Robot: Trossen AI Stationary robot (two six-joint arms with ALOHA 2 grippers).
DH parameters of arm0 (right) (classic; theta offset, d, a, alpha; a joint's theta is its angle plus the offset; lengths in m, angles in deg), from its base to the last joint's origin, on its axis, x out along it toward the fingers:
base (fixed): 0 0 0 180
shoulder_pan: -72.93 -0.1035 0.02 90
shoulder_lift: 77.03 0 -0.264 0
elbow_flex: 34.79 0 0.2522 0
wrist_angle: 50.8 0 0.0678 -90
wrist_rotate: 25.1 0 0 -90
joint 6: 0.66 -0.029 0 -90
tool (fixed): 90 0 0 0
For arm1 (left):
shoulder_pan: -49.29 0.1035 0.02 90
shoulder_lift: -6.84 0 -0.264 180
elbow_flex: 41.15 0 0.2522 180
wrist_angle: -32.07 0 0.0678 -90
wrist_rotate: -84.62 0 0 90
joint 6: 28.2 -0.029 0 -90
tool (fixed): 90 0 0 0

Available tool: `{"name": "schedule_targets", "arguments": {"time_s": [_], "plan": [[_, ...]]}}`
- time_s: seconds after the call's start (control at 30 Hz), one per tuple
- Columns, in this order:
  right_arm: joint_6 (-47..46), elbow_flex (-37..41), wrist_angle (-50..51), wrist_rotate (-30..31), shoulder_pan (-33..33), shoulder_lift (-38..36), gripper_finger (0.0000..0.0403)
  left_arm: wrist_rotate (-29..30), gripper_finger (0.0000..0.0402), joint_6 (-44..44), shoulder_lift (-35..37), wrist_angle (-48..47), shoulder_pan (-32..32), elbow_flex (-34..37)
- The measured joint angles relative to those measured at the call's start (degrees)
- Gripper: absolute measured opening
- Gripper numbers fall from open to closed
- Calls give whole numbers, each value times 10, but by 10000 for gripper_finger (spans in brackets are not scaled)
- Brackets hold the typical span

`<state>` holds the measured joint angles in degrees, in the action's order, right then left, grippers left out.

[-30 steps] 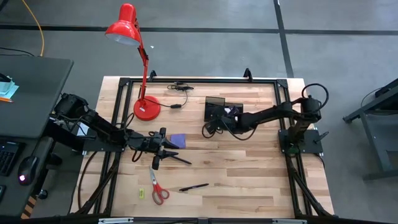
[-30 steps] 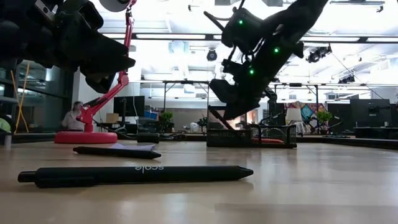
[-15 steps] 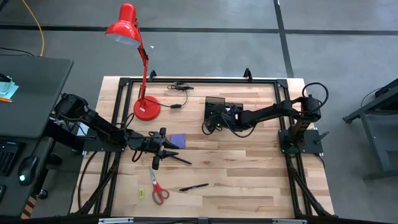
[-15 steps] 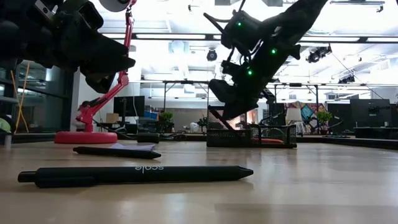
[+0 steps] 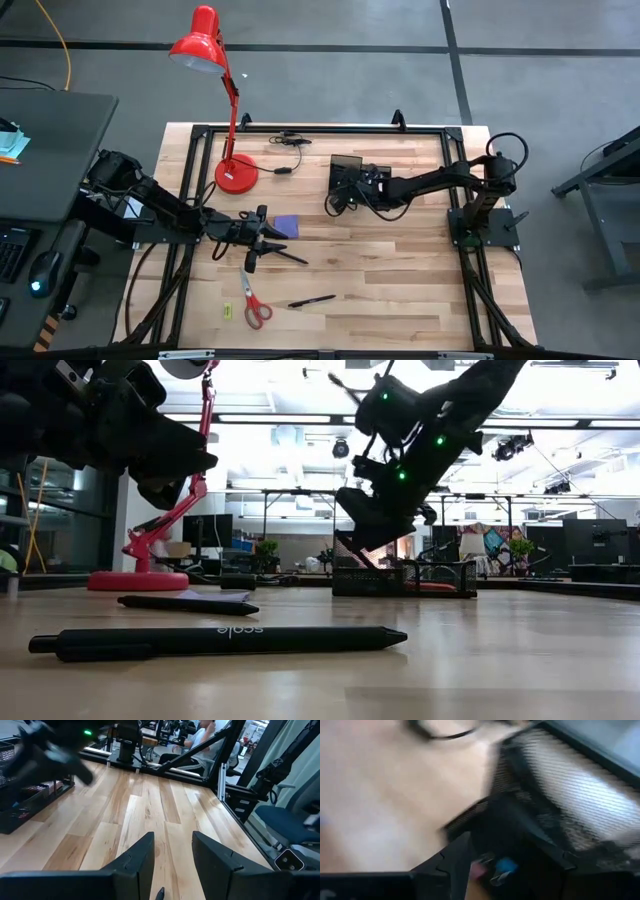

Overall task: Pick and place office supplies into organizer
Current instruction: Put the black pen into the black desk organizer

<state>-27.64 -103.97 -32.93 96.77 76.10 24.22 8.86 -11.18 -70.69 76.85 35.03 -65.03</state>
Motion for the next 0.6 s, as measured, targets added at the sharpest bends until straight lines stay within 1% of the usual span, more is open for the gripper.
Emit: {"name": "schedule_targets", "arguments": {"time_s": [0.07, 0.13, 0.23, 0.43, 0.47, 0.53, 0.6], "plan": [[8, 0, -2, -38, -18, 0, 168, 0, 117, 0, 0, 0, 0, 0], [11, 0, -2, -63, -42, 0, 168, 0, 117, 0, 0, 0, 0, 0], [16, 0, -5, -71, -92, 0, 164, 0, 117, 0, 0, -1, 0, 0], [49, 1, -50, -82, -219, 0, 154, 0, 117, 0, 0, -1, 0, 0], [59, 6, -73, -84, -241, 0, 154, 0, 117, 0, 0, -1, 0, 0], [84, 30, -152, -97, -283, 0, 154, 0, 117, 0, 0, -1, 0, 0], [117, 69, -263, -140, -318, 0, 154, 0, 117, 0, 0, -1, 0, 0]]}}
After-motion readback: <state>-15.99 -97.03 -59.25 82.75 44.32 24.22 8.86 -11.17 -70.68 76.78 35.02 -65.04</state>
